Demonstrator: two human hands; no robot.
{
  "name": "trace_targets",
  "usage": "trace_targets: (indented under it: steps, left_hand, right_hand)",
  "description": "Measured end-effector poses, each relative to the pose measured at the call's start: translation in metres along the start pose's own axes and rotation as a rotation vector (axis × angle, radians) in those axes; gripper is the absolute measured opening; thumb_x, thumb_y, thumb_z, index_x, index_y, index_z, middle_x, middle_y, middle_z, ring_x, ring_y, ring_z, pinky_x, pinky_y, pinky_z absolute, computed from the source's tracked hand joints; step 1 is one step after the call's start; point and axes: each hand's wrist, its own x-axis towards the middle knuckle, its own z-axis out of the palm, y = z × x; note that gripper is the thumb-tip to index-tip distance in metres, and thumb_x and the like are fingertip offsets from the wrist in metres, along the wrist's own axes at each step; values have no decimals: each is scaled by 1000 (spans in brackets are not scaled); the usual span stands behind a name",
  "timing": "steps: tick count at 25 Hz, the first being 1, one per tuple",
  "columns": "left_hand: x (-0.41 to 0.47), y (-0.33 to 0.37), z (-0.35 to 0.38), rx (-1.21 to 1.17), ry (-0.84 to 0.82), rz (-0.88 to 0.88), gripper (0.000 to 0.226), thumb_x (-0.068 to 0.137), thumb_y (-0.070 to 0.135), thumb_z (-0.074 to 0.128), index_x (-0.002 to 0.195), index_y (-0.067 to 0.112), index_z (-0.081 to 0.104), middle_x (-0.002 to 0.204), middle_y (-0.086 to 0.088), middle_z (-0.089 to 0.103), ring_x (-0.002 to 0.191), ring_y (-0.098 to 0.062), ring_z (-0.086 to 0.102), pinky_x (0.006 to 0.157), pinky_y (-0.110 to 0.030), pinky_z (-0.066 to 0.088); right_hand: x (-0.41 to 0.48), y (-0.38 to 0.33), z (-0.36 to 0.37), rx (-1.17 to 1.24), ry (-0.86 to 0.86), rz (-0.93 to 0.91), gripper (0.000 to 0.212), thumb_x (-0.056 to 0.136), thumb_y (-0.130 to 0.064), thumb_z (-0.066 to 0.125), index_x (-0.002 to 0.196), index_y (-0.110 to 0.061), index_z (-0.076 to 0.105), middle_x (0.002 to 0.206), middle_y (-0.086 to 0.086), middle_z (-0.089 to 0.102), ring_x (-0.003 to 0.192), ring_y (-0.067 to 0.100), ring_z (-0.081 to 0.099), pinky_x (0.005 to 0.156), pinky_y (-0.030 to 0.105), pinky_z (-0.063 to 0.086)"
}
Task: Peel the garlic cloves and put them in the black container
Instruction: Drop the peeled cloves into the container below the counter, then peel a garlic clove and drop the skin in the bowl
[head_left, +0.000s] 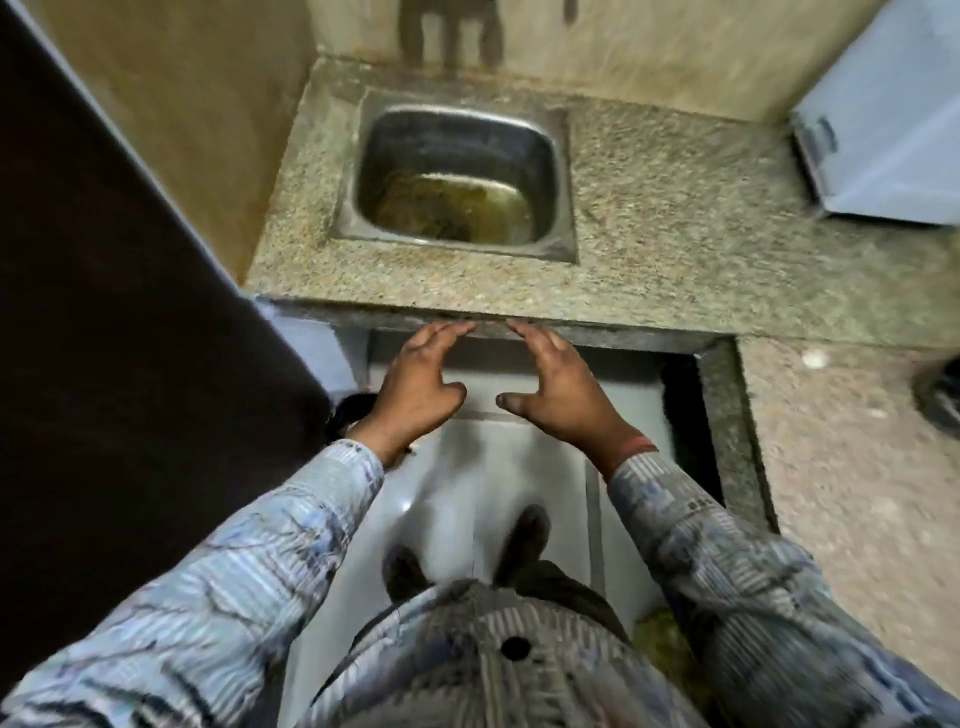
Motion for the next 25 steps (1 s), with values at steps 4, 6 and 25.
trace_targets:
  steps: [4,6,25]
  left_hand:
    - [32,70,35,36,-107,161,83,75,-1,72,149,31,50,146,0,50,136,-19,46,108,-24,36]
    - [46,100,59,50,-158,221,84,74,-1,72,148,33,50,146,0,50,137,-19,46,110,-25,36]
    - [165,357,383,177,-659,610,76,75,24,68,149,20,52,143,-12,55,130,-29,53,108,-39,46]
  right_hand:
    - [-46,41,-58,71,195,148,96,76,-34,86,157,-30,35,154,1,45,143,20,40,118,36,36]
    - [-64,63,-80,99,267,208,96,76,-35,87,157,-31,35,153,2,45,142,20,41,118,37,37]
    - [-202,365,-246,155,725,740,76,81,-24,85,148,-9,52,147,14,56,136,30,51,115,34,38]
